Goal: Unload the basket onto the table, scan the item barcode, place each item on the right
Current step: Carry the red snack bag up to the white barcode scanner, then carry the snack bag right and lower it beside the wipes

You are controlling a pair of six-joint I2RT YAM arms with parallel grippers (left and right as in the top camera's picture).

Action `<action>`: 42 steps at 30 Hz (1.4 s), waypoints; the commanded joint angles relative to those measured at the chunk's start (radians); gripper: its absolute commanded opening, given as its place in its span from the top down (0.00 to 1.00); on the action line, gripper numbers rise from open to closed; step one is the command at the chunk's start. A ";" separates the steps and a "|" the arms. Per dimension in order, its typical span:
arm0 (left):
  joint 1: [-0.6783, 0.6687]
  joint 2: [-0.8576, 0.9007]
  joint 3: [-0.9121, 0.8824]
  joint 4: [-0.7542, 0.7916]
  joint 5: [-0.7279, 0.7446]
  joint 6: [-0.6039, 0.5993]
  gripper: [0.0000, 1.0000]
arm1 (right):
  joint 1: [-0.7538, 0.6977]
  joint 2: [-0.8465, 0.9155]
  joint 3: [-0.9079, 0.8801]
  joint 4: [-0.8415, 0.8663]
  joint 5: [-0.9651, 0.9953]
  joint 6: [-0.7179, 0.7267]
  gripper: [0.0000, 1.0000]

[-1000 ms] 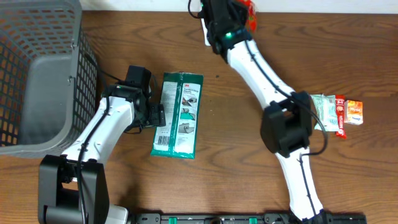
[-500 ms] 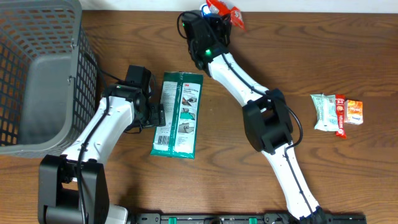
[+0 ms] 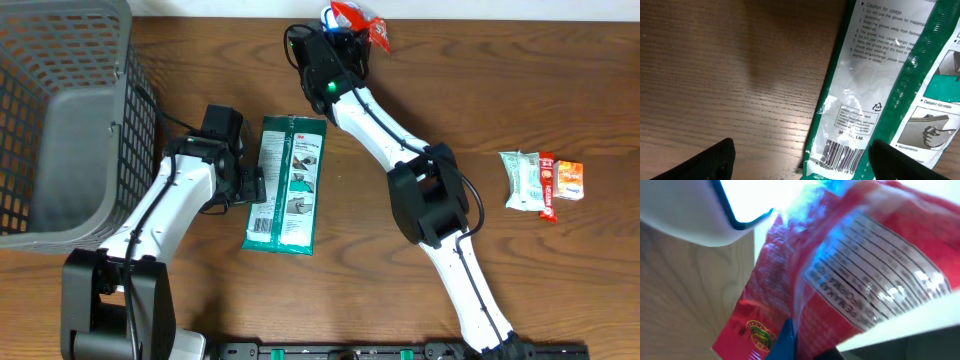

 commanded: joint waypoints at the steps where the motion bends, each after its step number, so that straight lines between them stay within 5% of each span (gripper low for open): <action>1: 0.000 -0.001 0.004 -0.003 -0.009 -0.003 0.14 | 0.003 -0.002 0.013 0.047 0.040 0.022 0.99; 7: 0.000 -0.001 0.004 -0.003 -0.008 -0.002 0.14 | 0.006 -0.098 0.013 -0.013 0.052 0.222 0.99; 13: 0.000 -0.001 0.004 -0.003 -0.008 -0.002 0.14 | 0.026 -0.284 0.013 -0.420 0.025 0.615 0.99; 20: 0.000 -0.001 0.004 -0.003 -0.009 -0.003 0.14 | 0.009 -0.516 0.013 -0.965 -0.438 1.168 0.99; 25: 0.000 -0.001 0.004 -0.003 -0.008 -0.003 0.14 | -0.062 -0.617 0.013 -1.199 -0.759 1.400 0.99; 29: 0.000 -0.001 0.004 -0.003 -0.008 -0.003 0.14 | -0.137 -0.639 0.013 -1.336 -0.950 1.438 0.99; 35: 0.000 -0.001 0.004 -0.003 -0.009 -0.003 0.14 | -0.257 -0.638 -0.019 -1.486 -0.980 1.438 0.99; 42: 0.000 -0.001 0.004 -0.003 -0.008 -0.003 0.14 | -0.354 -0.638 -0.172 -1.464 -1.029 1.439 0.99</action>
